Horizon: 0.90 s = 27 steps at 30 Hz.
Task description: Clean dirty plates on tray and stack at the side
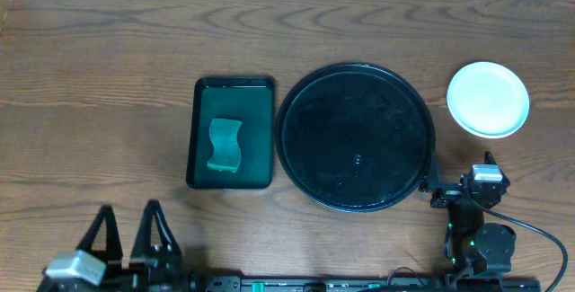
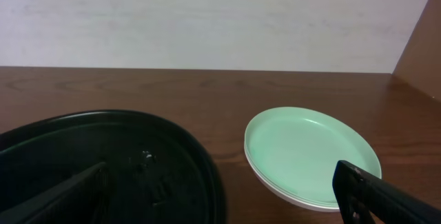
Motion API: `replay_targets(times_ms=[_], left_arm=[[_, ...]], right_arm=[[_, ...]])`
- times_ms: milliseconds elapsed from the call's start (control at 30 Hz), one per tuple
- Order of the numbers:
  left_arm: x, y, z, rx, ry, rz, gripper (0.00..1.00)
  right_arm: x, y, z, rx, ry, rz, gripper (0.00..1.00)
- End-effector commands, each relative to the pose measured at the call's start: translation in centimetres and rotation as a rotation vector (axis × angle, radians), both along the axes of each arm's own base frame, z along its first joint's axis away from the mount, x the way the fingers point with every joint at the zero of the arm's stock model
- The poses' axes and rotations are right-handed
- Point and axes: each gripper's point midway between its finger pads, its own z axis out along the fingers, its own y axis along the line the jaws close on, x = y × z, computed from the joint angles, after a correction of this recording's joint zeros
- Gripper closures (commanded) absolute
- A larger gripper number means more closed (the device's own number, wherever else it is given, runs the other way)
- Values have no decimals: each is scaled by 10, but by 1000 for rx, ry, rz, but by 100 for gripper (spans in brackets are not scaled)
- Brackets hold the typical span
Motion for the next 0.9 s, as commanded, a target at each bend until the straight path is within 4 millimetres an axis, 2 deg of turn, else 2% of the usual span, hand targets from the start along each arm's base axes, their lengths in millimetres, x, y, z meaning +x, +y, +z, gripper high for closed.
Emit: replay_targets(times_ms=[0, 200, 333, 400, 633, 867], left_arm=[[24, 3, 5, 1, -92, 1, 20], [49, 6, 25, -6, -355, -11, 20], [59, 8, 18, -33, -453, -25, 20], [66, 8, 7, -32, -458, -26, 20], [97, 13, -54, -49, -329, -16, 20], [115, 16, -104, -63, -223, -6, 20]], right_arm=[[0, -2, -1, 13, 0, -12, 1], [0, -2, -1, 13, 0, -12, 1], [0, -2, -1, 13, 0, -12, 1], [0, -2, -1, 13, 0, -12, 1], [0, -2, -1, 13, 0, -12, 1], [0, -2, -1, 13, 0, -12, 1]])
